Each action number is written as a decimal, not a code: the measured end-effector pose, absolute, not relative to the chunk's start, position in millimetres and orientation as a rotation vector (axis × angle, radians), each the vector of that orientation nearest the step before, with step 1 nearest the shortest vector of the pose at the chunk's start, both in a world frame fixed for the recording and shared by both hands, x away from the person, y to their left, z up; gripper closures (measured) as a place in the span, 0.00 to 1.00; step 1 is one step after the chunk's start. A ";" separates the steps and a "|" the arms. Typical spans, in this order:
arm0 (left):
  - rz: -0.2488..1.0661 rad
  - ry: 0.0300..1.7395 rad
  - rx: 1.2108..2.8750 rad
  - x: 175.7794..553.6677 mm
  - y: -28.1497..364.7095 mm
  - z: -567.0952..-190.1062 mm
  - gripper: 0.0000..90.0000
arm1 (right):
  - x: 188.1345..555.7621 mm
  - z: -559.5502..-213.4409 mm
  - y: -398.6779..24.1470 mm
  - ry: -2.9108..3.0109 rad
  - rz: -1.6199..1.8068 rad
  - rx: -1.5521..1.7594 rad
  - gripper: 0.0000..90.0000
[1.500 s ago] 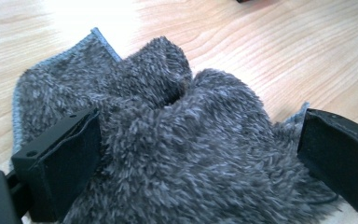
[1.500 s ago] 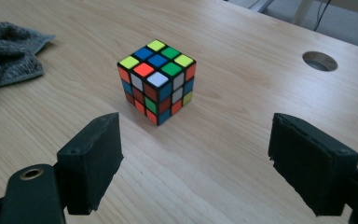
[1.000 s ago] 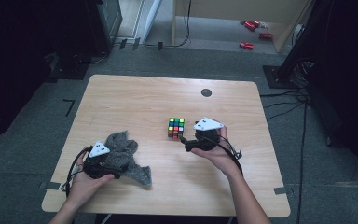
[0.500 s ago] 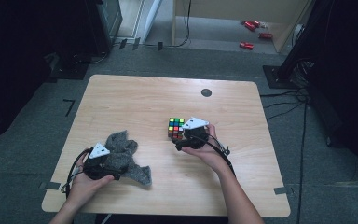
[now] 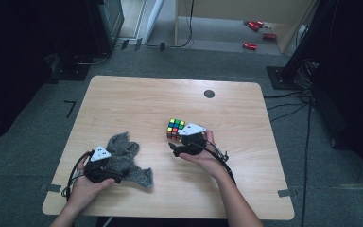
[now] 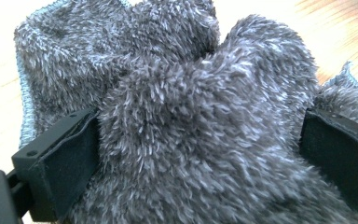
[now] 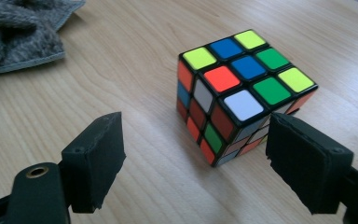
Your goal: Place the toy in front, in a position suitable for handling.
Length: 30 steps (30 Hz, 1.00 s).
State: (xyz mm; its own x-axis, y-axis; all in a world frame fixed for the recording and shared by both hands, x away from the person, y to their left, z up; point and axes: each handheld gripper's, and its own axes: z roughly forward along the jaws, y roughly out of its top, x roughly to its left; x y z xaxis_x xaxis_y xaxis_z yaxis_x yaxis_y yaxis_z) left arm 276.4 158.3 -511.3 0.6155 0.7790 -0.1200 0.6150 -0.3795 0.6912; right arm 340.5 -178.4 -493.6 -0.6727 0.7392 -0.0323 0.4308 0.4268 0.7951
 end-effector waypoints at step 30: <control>0.282 1.085 2.130 276.7 161.6 -514.4 0.01 | 357.2 -486.0 -171.4 2.273 1.111 1.049 0.14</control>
State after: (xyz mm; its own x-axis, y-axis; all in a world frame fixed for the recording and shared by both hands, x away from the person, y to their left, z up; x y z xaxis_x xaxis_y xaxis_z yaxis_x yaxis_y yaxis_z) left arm 276.7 161.6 -514.4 0.6222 0.7735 -0.1212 0.6163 -0.3885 0.6850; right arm 357.2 -171.4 -486.0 -0.6383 0.7693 -0.0272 0.4511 0.4025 0.7965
